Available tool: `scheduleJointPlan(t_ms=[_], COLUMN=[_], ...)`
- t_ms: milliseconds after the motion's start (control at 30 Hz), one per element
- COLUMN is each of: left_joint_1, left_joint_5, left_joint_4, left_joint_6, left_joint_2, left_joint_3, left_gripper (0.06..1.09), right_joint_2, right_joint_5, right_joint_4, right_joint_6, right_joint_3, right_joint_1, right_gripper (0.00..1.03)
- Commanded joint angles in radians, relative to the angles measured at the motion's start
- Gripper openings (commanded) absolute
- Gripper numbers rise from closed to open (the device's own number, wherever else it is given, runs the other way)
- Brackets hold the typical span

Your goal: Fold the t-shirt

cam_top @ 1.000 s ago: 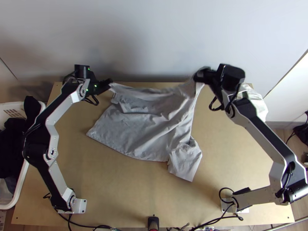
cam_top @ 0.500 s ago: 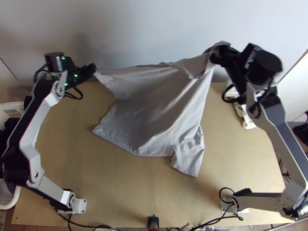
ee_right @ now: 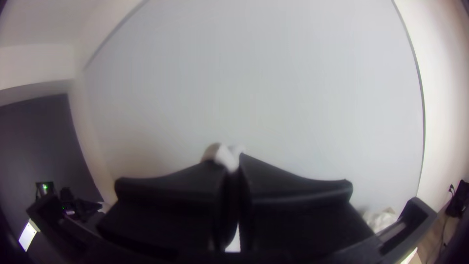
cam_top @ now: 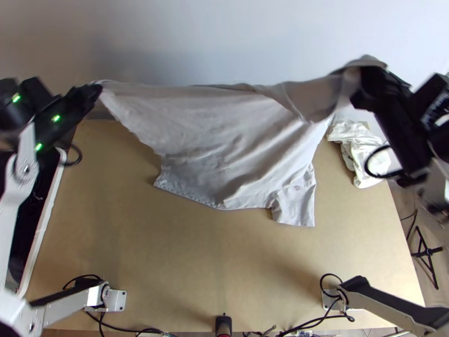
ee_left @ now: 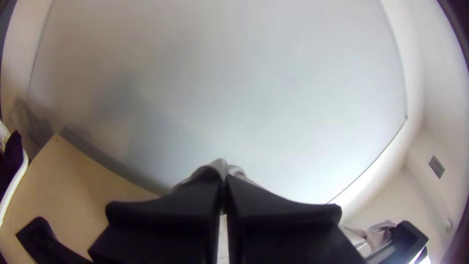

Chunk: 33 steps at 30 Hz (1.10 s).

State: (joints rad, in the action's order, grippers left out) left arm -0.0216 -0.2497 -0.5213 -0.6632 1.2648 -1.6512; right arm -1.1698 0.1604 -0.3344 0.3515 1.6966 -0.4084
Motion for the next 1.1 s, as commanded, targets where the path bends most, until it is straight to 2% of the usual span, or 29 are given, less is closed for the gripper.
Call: scheduleJointPlan(t_ms=[0,200,433,600,767,833,1067], left_joint_1=[-0.035,0.008,0.052,0.092,0.111,0.118,0.121], left_joint_5=[0.001,-0.002,-0.006,-0.005,-0.003,-0.005,-0.002], left_joint_4=[-0.065,-0.135,-0.171,-0.232,-0.279,-0.304,-0.419], left_joint_6=[-0.006,-0.001,-0.029,-0.032,-0.030,-0.029,-0.021], left_joint_2=[-0.246,-0.413,-0.593,-0.676,-0.731,-0.742,-0.748], left_joint_3=[0.097,0.136,0.071,-0.004,-0.070,-0.105,-0.228], left_gripper=[0.09,0.09,0.09,0.09,0.09,0.09,0.09], right_joint_2=[0.145,0.237,0.243,0.234,0.236,0.246,0.314], right_joint_5=[-0.012,-0.019,-0.050,-0.055,-0.068,-0.087,-0.242], right_joint_4=[-0.123,-0.207,-0.362,-0.471,-0.520,-0.525,-0.526], right_joint_6=[0.015,0.001,0.009,0.049,0.049,0.047,0.041], right_joint_3=[-0.029,0.011,0.276,0.479,0.612,0.635,0.670], right_joint_1=[-0.023,-0.023,-0.024,-0.023,-0.018,0.003,0.174], right_gripper=[0.03,0.03,0.03,0.03,0.03,0.03,0.03])
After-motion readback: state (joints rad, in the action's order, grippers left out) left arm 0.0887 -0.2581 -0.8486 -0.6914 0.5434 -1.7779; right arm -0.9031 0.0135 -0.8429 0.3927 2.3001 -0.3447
